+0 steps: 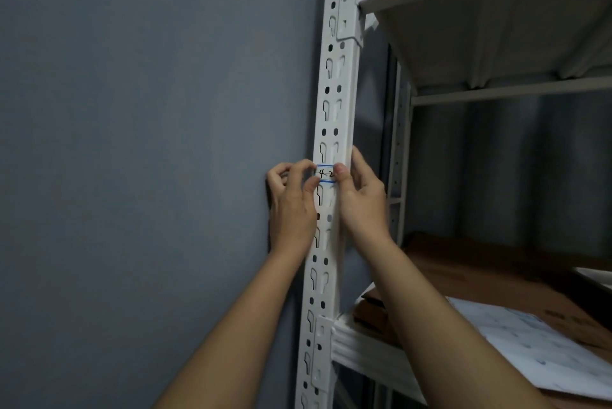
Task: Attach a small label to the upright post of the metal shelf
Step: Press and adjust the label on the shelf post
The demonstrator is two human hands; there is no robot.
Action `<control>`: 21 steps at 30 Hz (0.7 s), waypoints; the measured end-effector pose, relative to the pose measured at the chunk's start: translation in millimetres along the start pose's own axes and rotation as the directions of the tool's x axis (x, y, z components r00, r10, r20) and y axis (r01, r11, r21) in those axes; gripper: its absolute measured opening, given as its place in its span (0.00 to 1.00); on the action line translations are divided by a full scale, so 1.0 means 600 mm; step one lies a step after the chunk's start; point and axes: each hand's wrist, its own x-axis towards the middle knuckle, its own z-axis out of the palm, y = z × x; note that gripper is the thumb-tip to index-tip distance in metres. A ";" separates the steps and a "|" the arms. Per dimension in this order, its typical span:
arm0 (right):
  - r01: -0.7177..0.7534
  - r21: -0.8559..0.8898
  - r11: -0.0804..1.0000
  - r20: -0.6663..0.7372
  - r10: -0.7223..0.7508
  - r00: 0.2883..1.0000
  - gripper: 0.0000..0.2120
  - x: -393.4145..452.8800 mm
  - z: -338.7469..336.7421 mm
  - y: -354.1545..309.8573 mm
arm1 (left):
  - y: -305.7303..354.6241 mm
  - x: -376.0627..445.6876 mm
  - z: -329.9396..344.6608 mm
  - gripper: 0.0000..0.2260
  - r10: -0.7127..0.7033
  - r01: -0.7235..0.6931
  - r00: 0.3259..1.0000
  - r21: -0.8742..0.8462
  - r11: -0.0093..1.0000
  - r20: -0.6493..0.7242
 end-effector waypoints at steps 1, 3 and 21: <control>-0.001 0.001 1.000 -0.005 0.001 1.000 0.22 0.001 0.000 0.001 | 0.001 0.000 0.000 0.07 -0.008 0.008 1.000 -0.016 1.000 0.006; -0.014 0.001 1.000 -0.010 0.014 1.000 0.22 0.001 0.002 0.001 | 0.001 0.002 -0.003 0.06 -0.020 0.021 0.999 -0.033 0.999 0.038; -0.065 -0.032 0.997 -0.059 0.063 0.996 0.21 -0.008 0.010 -0.006 | 0.002 0.002 -0.002 0.09 0.030 -0.030 0.999 -0.006 1.000 0.018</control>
